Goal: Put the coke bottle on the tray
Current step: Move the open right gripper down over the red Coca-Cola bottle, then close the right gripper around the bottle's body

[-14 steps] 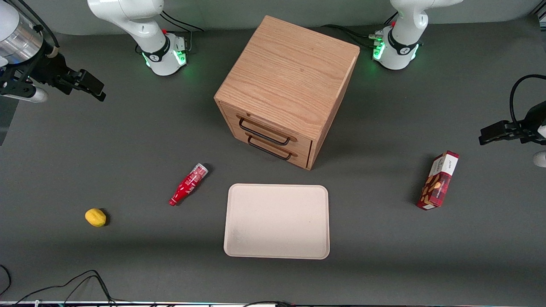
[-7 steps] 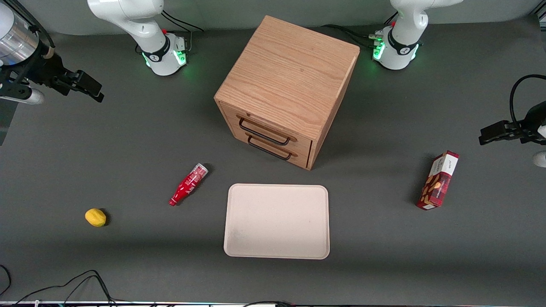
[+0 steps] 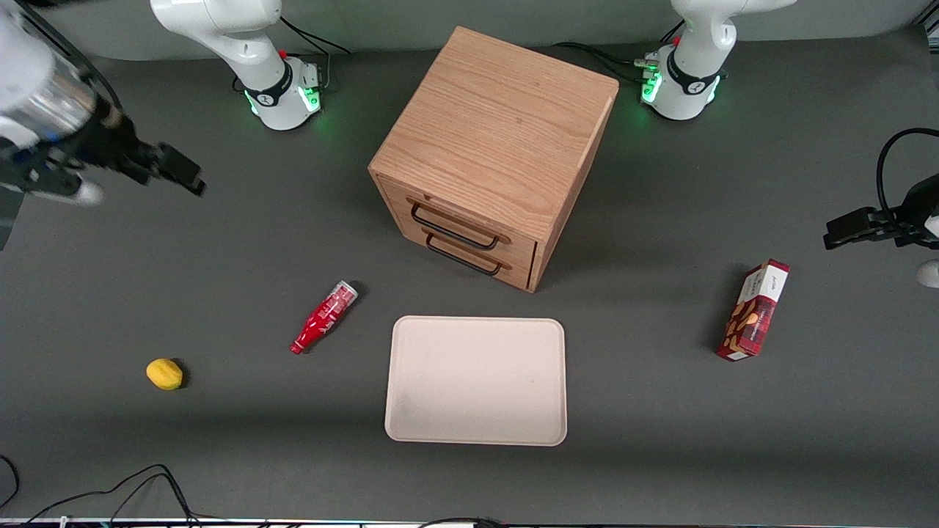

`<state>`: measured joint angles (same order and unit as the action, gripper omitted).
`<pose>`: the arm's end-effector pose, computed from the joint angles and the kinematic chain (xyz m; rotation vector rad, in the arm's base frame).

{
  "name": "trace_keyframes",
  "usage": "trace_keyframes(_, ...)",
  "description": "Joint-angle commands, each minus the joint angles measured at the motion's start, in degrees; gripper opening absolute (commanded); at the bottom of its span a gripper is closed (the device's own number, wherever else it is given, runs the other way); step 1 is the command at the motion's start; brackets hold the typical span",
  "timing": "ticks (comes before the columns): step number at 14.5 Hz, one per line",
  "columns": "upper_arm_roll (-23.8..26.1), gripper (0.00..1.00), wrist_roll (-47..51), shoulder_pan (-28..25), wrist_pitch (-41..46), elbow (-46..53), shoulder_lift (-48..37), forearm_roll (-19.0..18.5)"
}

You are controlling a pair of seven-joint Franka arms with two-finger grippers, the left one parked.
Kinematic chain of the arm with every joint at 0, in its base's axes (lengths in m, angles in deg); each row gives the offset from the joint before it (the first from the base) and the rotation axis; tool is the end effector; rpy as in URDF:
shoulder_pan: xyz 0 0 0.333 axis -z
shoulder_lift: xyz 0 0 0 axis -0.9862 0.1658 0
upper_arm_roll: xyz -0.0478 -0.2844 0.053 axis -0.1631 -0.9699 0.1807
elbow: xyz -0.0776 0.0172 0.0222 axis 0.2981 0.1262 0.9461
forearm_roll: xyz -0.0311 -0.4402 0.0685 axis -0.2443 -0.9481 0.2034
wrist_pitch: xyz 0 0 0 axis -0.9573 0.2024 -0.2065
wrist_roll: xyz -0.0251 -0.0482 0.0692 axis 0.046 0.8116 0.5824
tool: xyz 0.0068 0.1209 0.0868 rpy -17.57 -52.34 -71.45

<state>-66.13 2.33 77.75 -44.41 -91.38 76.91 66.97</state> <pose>0.5856 0.1226 0.5337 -3.0406 0.5271 0.0541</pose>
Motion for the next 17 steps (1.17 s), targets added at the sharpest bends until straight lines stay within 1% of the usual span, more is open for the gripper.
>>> trace_keyframes(1,3.13,1.00,12.35,-0.20,-5.92,1.98,12.05,1.31)
trace_keyframes(4,4.28,1.00,23.08,-0.46,-12.94,-0.21,21.89,1.13)
trace_keyframes(6,4.28,1.00,26.87,-0.72,-19.17,-1.61,27.70,0.44)
trace_keyframes(8,4.28,1.00,27.59,-0.64,-26.11,-4.59,30.96,-0.27)
trace_keyframes(9,4.28,1.00,27.59,-0.64,-30.32,-6.26,32.28,-2.10)
trace_keyframes(10,4.28,1.00,27.77,-0.73,-33.59,-7.24,33.60,-2.90)
trace_keyframes(13,4.28,1.00,27.77,-0.73,-38.70,-8.03,36.86,-3.26)
trace_keyframes(15,4.28,1.00,27.77,-0.64,-42.48,-9.70,38.35,-5.71)
trace_keyframes(16,4.28,0.82,27.68,-0.64,-43.28,-9.97,38.71,-6.51)
trace_keyframes(17,4.28,0.01,27.77,-0.64,-43.11,-9.97,38.71,-7.21)
